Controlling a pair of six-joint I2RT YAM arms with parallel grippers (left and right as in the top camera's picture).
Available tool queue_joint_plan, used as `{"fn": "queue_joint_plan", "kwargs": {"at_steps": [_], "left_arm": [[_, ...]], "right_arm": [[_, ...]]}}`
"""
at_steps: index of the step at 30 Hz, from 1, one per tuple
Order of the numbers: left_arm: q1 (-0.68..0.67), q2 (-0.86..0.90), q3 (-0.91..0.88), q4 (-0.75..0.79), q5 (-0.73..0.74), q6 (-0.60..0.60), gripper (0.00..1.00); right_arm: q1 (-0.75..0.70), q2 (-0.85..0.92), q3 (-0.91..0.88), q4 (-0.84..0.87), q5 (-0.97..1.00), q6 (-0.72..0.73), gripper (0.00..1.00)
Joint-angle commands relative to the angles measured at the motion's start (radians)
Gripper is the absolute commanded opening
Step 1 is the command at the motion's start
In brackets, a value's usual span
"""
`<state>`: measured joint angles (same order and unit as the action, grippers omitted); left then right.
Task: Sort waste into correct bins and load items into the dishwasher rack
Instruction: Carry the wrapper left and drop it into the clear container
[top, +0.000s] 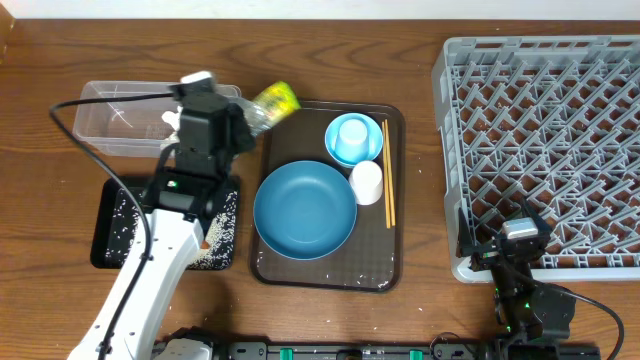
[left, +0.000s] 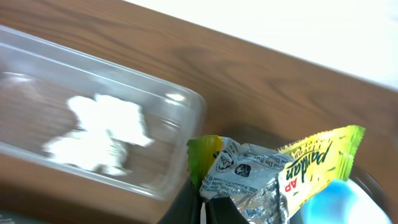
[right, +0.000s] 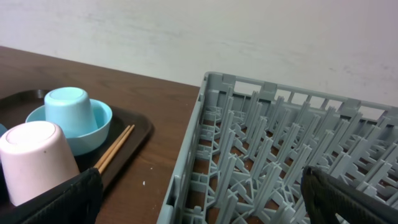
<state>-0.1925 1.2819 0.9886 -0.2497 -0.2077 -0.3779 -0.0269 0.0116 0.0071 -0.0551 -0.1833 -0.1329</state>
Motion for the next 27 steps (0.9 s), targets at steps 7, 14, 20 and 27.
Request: {"fn": "queue_joint_plan", "kwargs": {"at_steps": [7,14,20,27], "left_arm": [[0.146,0.1,-0.01,0.117,-0.168,-0.024,0.07],[0.175,0.164,-0.01,0.135,-0.168,-0.024,0.43],[0.175,0.129,-0.009,0.123,-0.167,-0.024,0.6],[0.174,-0.008,-0.01,0.064,-0.167,-0.055,0.83]], "right_arm": [[-0.012,-0.006,-0.001,-0.005,0.002,-0.006,0.99],[-0.012,-0.006,-0.001,-0.004,0.002,-0.006,0.99],[-0.012,-0.006,-0.001,-0.004,0.002,-0.006,0.99],[-0.012,-0.006,-0.001,-0.005,0.002,-0.006,0.99]]}}
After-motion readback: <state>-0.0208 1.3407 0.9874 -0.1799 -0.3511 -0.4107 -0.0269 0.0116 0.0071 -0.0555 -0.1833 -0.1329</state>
